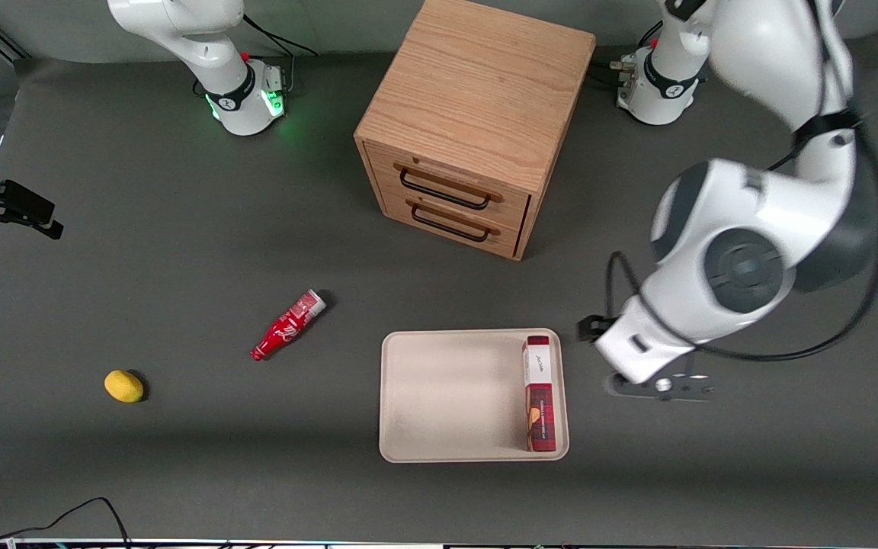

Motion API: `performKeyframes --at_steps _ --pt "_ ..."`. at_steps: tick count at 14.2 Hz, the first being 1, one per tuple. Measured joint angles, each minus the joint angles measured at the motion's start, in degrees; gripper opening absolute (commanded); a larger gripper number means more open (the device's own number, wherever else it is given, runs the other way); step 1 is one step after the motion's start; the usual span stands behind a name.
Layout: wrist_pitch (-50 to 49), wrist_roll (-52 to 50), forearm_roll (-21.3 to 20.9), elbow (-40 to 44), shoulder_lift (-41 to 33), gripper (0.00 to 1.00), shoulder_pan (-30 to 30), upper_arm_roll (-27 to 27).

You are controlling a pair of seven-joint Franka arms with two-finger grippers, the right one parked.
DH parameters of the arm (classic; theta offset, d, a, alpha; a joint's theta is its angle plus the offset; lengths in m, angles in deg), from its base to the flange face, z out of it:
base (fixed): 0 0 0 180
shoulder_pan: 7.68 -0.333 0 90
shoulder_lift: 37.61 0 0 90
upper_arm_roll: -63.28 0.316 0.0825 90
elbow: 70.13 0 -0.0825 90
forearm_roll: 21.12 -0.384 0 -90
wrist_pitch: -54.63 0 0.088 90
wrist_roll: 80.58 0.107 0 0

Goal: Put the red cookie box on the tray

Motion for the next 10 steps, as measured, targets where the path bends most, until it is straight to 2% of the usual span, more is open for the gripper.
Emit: performKeyframes --at_steps 1,5,7,10 --pt "1.51 2.77 -0.15 -5.28 -3.86 1.00 -1.36 1.32" --pt "6.36 14.36 -0.16 -24.54 -17.14 1.00 -2.85 12.17" --pt "6.16 19.23 -0.27 -29.71 -22.49 1.00 -2.89 15.70" --pt "2.68 21.48 -3.18 -32.67 -29.39 1.00 -2.73 17.19"
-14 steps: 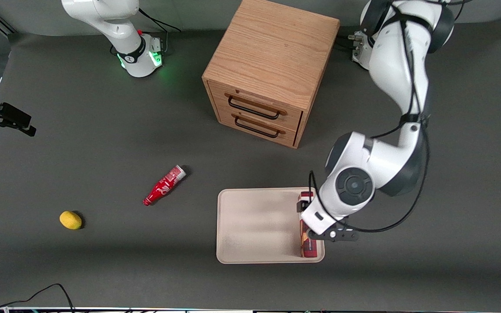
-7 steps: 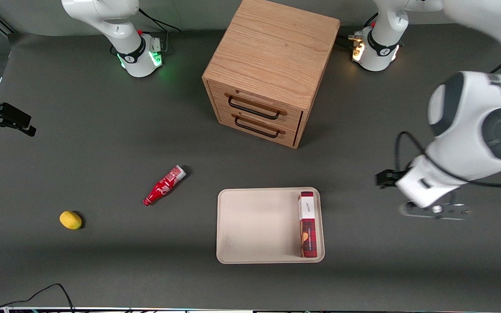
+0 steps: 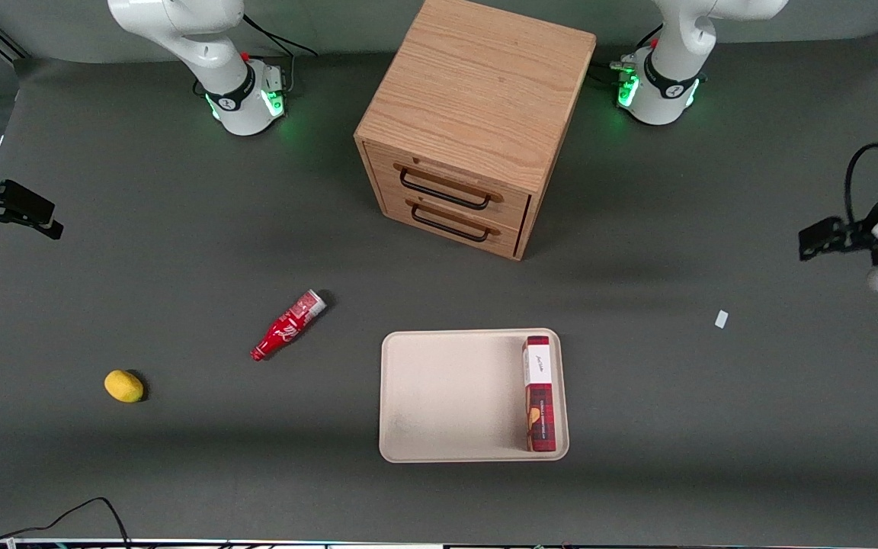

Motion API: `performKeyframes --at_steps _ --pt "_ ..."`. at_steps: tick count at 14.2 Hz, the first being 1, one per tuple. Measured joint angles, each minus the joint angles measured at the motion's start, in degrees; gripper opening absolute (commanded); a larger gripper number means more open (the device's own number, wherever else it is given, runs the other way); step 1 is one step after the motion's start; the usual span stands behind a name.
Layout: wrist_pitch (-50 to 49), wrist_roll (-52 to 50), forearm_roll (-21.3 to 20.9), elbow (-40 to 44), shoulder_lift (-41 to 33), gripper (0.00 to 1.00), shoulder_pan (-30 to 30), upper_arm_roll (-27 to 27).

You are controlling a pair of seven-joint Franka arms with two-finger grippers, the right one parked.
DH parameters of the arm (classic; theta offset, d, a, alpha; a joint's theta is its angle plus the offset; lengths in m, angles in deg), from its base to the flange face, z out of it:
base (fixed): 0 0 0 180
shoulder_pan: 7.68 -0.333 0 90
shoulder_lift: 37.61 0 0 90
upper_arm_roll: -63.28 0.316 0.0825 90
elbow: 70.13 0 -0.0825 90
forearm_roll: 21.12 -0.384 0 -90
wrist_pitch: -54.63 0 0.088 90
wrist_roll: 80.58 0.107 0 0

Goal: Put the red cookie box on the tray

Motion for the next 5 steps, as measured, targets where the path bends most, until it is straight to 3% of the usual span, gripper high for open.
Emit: performKeyframes --at_steps 5 --pt "-2.71 2.65 -0.82 0.05 -2.33 1.00 0.19 1.62"
